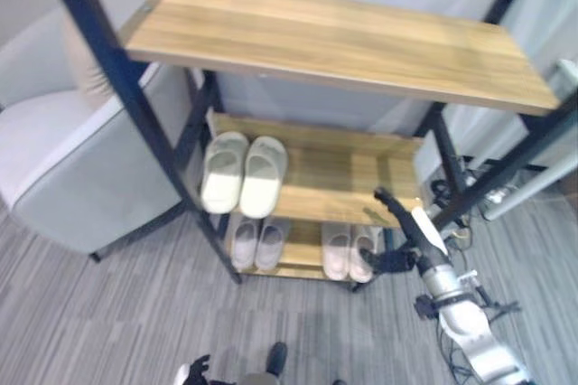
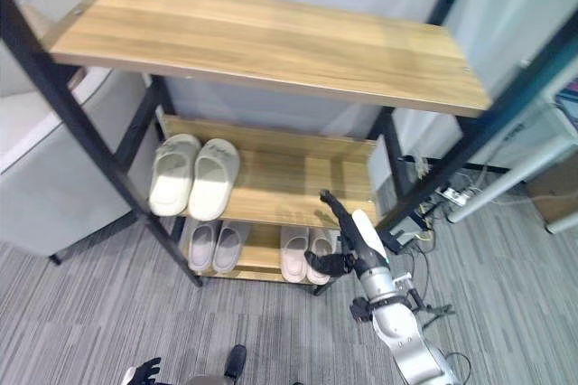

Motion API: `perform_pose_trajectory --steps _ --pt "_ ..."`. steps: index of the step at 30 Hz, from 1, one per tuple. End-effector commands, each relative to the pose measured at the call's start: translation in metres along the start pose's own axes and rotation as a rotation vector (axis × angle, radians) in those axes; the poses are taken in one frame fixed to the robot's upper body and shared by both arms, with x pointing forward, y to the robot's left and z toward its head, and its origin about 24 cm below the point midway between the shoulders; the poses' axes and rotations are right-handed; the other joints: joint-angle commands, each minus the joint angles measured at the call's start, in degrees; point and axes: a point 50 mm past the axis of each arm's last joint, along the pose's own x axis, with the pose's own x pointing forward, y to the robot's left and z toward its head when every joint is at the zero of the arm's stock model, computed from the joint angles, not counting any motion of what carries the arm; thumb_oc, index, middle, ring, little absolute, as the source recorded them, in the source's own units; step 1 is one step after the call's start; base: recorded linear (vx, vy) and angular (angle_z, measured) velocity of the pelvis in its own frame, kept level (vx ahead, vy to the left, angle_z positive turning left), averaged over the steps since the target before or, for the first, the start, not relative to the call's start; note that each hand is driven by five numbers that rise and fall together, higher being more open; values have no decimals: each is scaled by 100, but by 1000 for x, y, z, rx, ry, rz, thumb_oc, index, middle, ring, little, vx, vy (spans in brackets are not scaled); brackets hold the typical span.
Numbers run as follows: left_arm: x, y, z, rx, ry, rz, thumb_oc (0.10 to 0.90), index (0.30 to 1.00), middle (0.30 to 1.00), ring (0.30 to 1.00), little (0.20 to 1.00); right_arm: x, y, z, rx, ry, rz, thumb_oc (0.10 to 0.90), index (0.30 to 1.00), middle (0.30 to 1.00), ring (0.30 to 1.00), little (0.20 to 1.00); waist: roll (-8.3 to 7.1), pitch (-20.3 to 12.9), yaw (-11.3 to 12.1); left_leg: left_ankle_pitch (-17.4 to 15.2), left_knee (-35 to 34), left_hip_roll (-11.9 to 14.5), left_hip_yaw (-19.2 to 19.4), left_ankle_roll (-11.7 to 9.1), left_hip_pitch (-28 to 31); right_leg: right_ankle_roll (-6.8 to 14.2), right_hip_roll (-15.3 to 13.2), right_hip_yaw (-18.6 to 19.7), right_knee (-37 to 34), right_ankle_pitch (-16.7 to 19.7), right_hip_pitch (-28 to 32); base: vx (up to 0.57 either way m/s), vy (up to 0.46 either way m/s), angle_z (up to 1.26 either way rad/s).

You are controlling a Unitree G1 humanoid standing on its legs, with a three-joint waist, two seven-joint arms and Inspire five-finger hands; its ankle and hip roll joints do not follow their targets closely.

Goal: Arrange the slippers neatly on the shoe rack.

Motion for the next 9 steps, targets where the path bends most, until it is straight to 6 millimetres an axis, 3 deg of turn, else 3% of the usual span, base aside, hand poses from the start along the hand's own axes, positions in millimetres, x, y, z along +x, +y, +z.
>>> perform_pose_trajectory --steps 1,2,3,4,5,6,7,9 --pt "3 -18 25 9 -83 -48 800 900 900 900 900 11 -17 18 -68 -128 -35 800 900 900 900 900 220 -387 -57 -681 -36 344 335 -119 435 266 -58 136 37 126 -199 -53 -2 -27" --pt "3 -18 25 9 -83 -48 800 900 900 900 900 11 -17 18 -68 -128 -35 800 900 900 900 900 220 -386 -55 -681 -36 344 336 -119 436 266 -58 137 37 127 -200 -47 -20 -38" --pt "2 -22 26 26 -83 -71 800 900 900 900 900 3 -3 -7 -6 -6 9 800 900 900 900 900 258 -394 -158 -700 -36 364 431 -117 485 264 -47 245 17 145 -213 -39 -20 -39" --pt "2 -22 26 26 -83 -71 800 900 900 900 900 3 -3 -7 -6 -6 9 800 900 900 900 900 258 -391 -149 -703 -36 366 440 -117 491 263 -45 255 17 146 -212 -81 -19 -44" --pt "0 -30 21 85 -68 -102 800 900 900 900 900 -9 9 -38 -4 149 36 800 900 900 900 900 314 -397 -246 -727 -36 375 523 -112 534 262 -31 360 0 165 -221 -42 2 -29" --pt "0 -30 21 84 -68 -102 800 900 900 900 900 -9 9 -39 -4 149 36 800 900 900 900 900 314 -392 -238 -731 -36 377 532 -112 541 261 -29 369 0 165 -219 -66 -6 -37" --pt "-2 -37 18 131 -59 -134 800 900 900 900 900 -25 21 -71 8 324 30 800 900 900 900 900 358 -409 -297 -746 -36 388 595 -105 588 253 -13 478 -2 171 -226 -31 -17 -34" --pt "-3 -39 16 165 -44 -143 800 900 900 900 900 -44 32 -101 37 504 12 800 900 900 900 900 396 -426 -339 -759 -36 398 653 -98 635 253 2 545 -2 184 -217 -35 -24 -26"
